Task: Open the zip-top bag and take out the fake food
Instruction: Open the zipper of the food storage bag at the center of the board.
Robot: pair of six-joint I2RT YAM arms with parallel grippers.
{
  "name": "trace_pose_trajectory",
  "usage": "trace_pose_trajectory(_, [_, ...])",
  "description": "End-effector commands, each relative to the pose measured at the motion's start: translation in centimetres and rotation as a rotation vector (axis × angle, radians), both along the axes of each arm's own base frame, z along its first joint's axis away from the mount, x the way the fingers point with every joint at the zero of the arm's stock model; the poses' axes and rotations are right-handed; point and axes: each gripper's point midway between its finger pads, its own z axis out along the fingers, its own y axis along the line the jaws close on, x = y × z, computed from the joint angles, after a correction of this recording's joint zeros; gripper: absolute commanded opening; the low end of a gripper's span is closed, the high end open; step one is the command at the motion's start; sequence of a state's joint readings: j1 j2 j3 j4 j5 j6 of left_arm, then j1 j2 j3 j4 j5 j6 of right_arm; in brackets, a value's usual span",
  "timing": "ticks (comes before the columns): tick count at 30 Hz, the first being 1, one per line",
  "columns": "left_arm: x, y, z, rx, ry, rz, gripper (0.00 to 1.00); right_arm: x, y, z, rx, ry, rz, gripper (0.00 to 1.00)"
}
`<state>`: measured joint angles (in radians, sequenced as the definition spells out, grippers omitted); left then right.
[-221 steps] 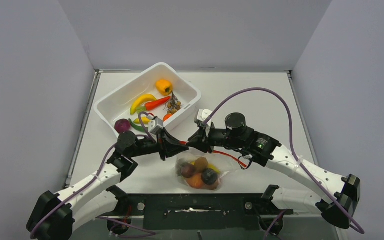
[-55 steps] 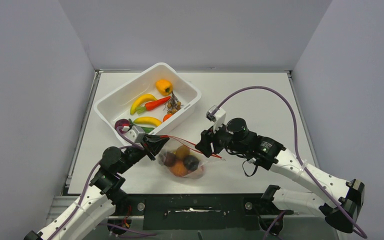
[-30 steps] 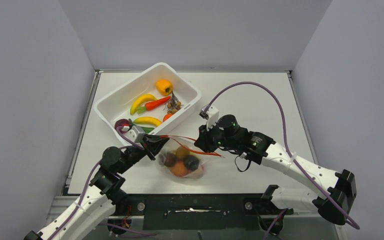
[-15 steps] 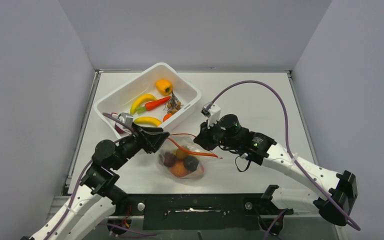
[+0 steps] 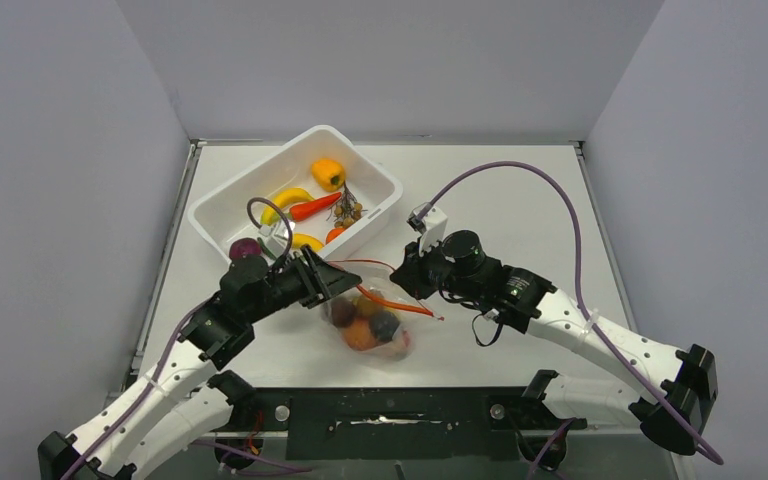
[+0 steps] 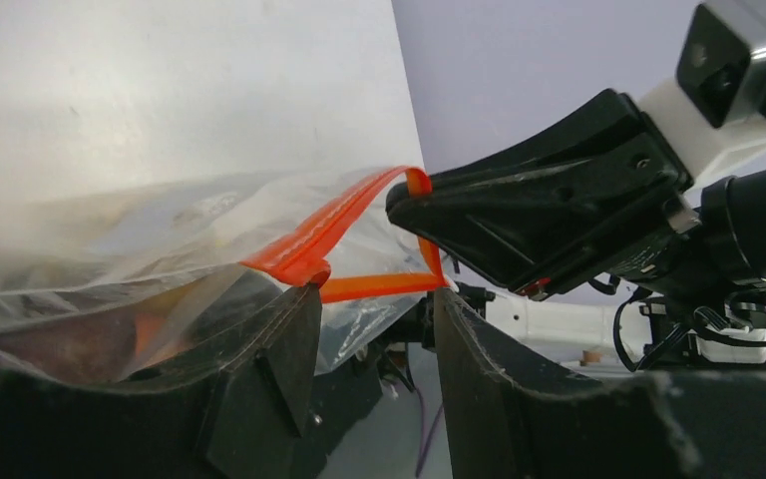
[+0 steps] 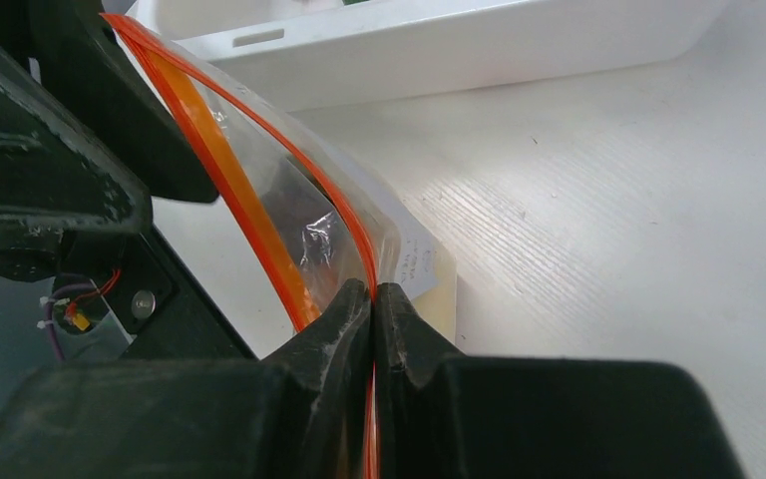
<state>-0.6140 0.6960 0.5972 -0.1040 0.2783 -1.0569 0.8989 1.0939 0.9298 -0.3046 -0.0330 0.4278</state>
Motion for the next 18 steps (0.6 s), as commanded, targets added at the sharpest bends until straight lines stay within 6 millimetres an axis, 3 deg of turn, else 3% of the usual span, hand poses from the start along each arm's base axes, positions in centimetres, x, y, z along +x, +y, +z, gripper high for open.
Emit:
trace_pose_trajectory(1, [-1.1,-1.4,1.7,-0.056,0.065,-0.023,0.45,0.8,0.4,2.0,0.064,-0.056,-0.023,0.00])
trace_pose_trajectory(8, [-1.5,-3.6,-1.4,-0.027,0.180,0.063,0.48,0.8,0.1,2.3,0.067,-0.060,-0.033,0.00])
trace_pose_trajectory(14, [-0.3,-3.2,-2.1,-0.205,0.207,0.241,0.48,0.6,-0.1,2.4,0.072,-0.059,-0.035,0.00])
trace_pose_trajectory(18, [0.2,-3.0,-2.7,-0.196,0.214,0.276,0.47,0.5,-0.2,2.5,0.072,-0.056,-0.037,0.00])
